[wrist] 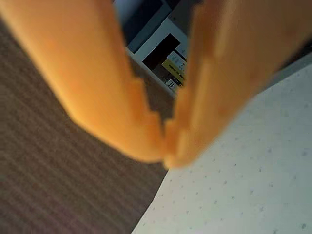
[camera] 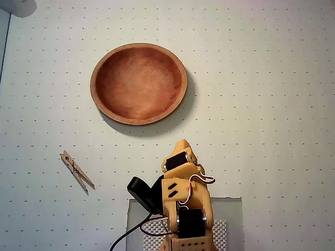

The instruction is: Grasp a clothespin and put it in the bowl.

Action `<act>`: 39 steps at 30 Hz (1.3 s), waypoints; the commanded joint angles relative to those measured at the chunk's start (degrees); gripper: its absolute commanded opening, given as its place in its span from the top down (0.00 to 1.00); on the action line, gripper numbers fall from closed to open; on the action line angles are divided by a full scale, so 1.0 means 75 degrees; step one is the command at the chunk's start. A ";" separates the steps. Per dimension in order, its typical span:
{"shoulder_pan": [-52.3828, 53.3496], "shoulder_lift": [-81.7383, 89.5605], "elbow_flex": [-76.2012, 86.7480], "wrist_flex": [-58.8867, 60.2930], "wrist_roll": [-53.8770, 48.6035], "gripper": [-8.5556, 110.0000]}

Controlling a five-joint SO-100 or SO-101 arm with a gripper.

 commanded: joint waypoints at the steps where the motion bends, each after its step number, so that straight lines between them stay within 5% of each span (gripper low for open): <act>1: -0.0023 -0.1863 -0.1641 0.0035 -0.0504 0.96; 16: -0.0223 -0.6598 -0.4078 0.0211 -0.5074 0.96; 23: -0.1254 -0.7840 -0.5625 0.2484 -0.6633 0.95; 39: -0.4371 -1.0313 -0.6996 0.3000 -0.6738 0.95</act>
